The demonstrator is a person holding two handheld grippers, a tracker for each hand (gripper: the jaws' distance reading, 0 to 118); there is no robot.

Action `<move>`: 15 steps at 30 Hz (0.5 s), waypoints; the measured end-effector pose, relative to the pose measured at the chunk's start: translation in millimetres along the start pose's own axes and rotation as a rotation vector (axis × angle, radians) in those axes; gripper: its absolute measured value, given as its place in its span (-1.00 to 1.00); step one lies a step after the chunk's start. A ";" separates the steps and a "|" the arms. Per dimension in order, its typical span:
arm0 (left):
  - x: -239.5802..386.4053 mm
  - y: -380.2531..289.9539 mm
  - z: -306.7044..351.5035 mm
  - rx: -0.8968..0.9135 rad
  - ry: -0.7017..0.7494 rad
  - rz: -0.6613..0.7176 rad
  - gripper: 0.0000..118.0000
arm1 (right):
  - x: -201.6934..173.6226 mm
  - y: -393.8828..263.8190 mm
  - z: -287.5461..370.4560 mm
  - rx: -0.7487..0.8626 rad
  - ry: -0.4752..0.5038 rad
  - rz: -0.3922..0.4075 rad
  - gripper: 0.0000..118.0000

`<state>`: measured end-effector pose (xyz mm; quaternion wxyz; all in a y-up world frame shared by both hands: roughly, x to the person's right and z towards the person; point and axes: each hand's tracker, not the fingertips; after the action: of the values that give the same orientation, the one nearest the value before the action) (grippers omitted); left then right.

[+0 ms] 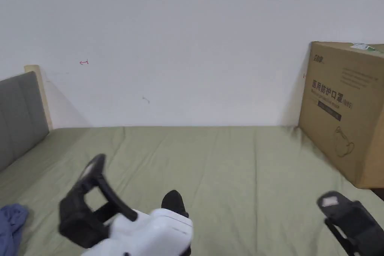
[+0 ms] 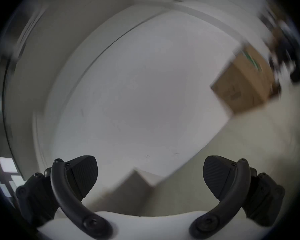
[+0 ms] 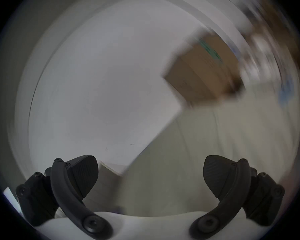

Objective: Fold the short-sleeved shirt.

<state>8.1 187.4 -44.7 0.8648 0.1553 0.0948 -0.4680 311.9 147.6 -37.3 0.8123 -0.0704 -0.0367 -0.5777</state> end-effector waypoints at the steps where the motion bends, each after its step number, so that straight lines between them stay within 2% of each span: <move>1: 8.9 0.9 2.6 0.033 -0.018 -0.138 1.00 | 23.8 4.4 -4.4 -0.036 -0.066 -0.231 1.00; 2: 17.5 0.3 5.5 0.068 -0.012 -0.263 1.00 | 44.6 2.6 -5.6 -0.061 -0.132 -0.393 1.00; 4: 30.3 -1.6 13.0 0.128 0.001 -0.385 1.00 | 79.7 -5.6 -3.4 -0.083 -0.202 -0.619 1.00; 5: 32.7 -1.8 16.5 0.147 -0.024 -0.382 1.00 | 92.1 -10.1 -1.2 -0.078 -0.220 -0.667 1.00; 6: 34.7 -1.0 19.2 0.154 -0.039 -0.369 1.00 | 99.7 -10.7 -0.4 -0.069 -0.229 -0.671 1.00; 9: 34.3 -1.4 20.3 0.124 -0.059 -0.287 1.00 | 92.2 -3.9 0.7 -0.044 -0.243 -0.516 1.00; 12: 21.5 0.9 14.0 0.057 -0.093 -0.112 1.00 | 64.1 11.6 3.0 0.026 -0.116 -0.347 1.00; 13: 11.6 2.5 10.0 0.014 -0.117 0.006 1.00 | 45.5 16.2 3.4 0.047 -0.066 -0.227 1.00; 15: -10.7 2.2 -0.7 -0.078 -0.155 0.255 1.00 | 9.8 20.1 7.9 0.098 0.026 0.078 1.00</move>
<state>4.2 197.1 -41.7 0.9273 0.0958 0.0253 -0.3610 334.2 146.2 -29.5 0.8371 -0.0243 -0.0516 -0.5441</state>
